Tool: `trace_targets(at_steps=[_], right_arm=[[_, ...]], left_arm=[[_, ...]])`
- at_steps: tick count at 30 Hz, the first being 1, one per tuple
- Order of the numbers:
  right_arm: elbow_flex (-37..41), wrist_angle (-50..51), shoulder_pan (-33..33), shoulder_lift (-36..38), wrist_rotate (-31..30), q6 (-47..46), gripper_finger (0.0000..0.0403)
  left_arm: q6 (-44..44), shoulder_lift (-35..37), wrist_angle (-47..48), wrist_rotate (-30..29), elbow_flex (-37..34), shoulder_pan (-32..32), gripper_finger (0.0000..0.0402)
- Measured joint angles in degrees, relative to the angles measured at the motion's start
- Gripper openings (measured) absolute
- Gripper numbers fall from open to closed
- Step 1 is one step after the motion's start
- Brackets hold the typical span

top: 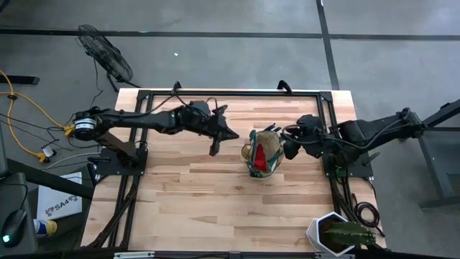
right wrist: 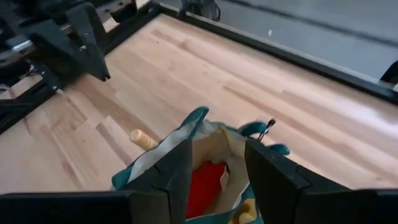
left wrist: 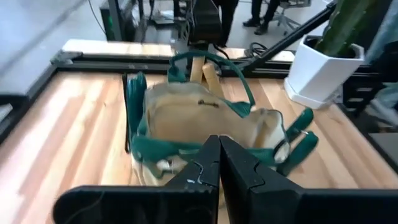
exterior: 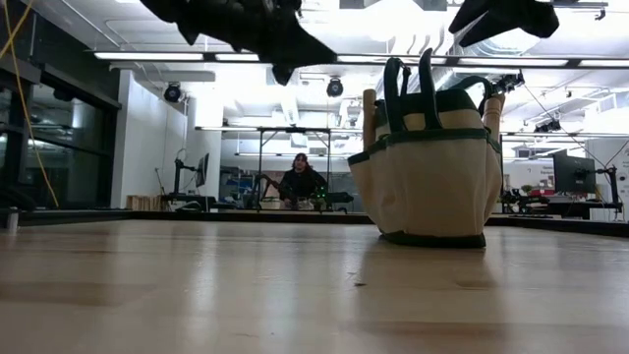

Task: Pick & Place Garden tools in Gardening bag
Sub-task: Return to Home Position

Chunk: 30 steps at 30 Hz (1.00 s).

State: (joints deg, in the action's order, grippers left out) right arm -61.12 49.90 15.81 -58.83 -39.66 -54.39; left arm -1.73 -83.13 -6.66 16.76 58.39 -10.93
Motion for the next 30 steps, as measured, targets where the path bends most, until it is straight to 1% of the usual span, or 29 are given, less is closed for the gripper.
trace_targets(at_steps=[5, 7, 9, 11, 14, 17, 19, 22, 26, 30], right_arm=[[0.0, 1.5, 4.4, 0.0, -6.4, 0.3, 0.014], [0.0, 3.7, 6.6, 0.1, -10.0, -1.6, 0.014], [0.0, 7.0, 8.8, 0.5, -12.9, -5.2, 0.014], [0.2, 10.8, 11.0, 1.0, -14.9, -10.1, 0.014], [2.7, 13.1, 14.3, 3.2, -16.9, -16.5, 0.0136], [6.9, 11.3, 17.0, 6.3, -18.6, -21.0, 0.0128], [10.6, 8.7, 18.3, 8.6, -19.0, -23.3, 0.0121], [16.2, 4.3, 19.5, 12.4, -18.9, -24.8, 0.0106], [21.7, -1.0, 20.0, 18.1, -19.6, -24.8, 0.0083], [26.1, -2.5, 20.0, 24.5, -20.4, -23.6, 0.0058]], left_arm=[[2.4, 1.7, 4.0, 7.4, 0.0, -4.0, 0.0], [2.7, 2.6, 5.7, 10.5, 0.0, -5.3, 0.0], [2.4, 3.5, 7.0, 11.7, 0.0, -6.0, 0.0], [1.6, 4.6, 9.2, 11.2, 0.0, -6.1, 0.0], [-0.8, 6.2, 11.0, 8.3, 0.0, -5.9, 0.0], [-0.9, 7.5, 11.1, 5.6, 0.0, -6.0, 0.0], [-0.9, 8.1, 11.2, 5.1, 0.0, -6.0, 0.0], [-0.8, 8.4, 10.7, 5.6, 0.1, -6.0, 0.0], [0.8, 8.5, 10.7, 6.4, 0.0, -5.9, 0.0], [3.4, 8.5, 10.2, 6.7, 0.0, -5.9, 0.0]])
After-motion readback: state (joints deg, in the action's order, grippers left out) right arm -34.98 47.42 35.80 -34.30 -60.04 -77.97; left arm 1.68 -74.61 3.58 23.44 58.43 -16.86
